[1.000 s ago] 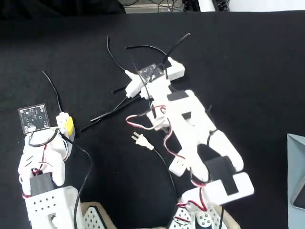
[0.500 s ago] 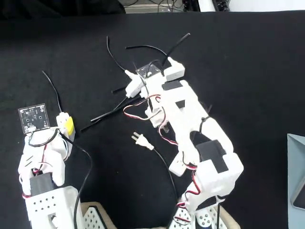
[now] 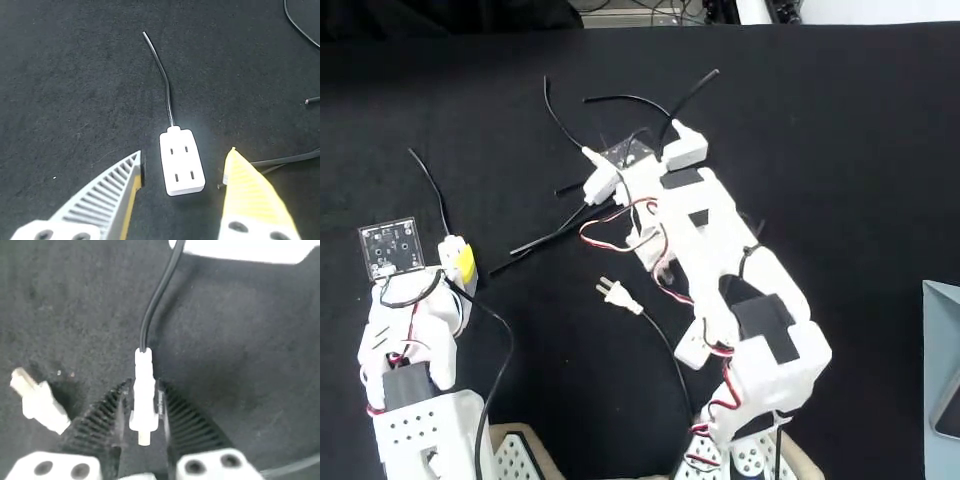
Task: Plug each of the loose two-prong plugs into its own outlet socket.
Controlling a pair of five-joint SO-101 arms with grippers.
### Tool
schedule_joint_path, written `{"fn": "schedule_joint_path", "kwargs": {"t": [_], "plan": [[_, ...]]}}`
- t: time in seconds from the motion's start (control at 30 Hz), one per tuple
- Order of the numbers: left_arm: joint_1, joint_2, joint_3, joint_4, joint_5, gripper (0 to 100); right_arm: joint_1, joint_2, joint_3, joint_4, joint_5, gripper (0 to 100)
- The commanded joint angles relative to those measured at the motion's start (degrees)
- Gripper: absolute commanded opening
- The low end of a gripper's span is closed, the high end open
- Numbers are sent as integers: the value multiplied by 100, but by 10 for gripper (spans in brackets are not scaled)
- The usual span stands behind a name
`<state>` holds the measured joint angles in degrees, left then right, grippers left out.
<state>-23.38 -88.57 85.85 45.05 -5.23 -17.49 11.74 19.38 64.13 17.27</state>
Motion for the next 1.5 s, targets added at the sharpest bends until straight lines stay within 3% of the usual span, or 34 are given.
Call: {"fn": "schedule_joint_path", "kwargs": {"t": [0.0, 0.2, 0.53, 0.73, 0.97, 1.07, 1.23, 1.47], "plan": [[-4, -53, -66, -132, 35, 264, -105, -1051, -303, 255, 0, 11], [224, -53, -312, -141, 519, 267, -905, -2993, 505, 35, -598, 11], [1033, -53, -822, -141, 879, 264, -2356, -5569, 2897, -2418, -1310, 11], [1789, -53, -1209, 44, 932, 264, -2875, -5991, 3486, -2998, -1389, 11], [2791, -53, -2114, 1257, 905, 266, -2875, -5877, 3530, -3033, -1389, 11], [3064, -53, -2316, 1538, 527, 264, -2857, -5868, 3530, -2998, -1389, 11], [2818, -53, -2334, 1582, 264, 264, -2778, -5903, 3635, -3007, -1389, 11], [910, 141, -2571, 1459, -105, 266, -1916, -5868, 3890, -2998, -1574, 11]]}}
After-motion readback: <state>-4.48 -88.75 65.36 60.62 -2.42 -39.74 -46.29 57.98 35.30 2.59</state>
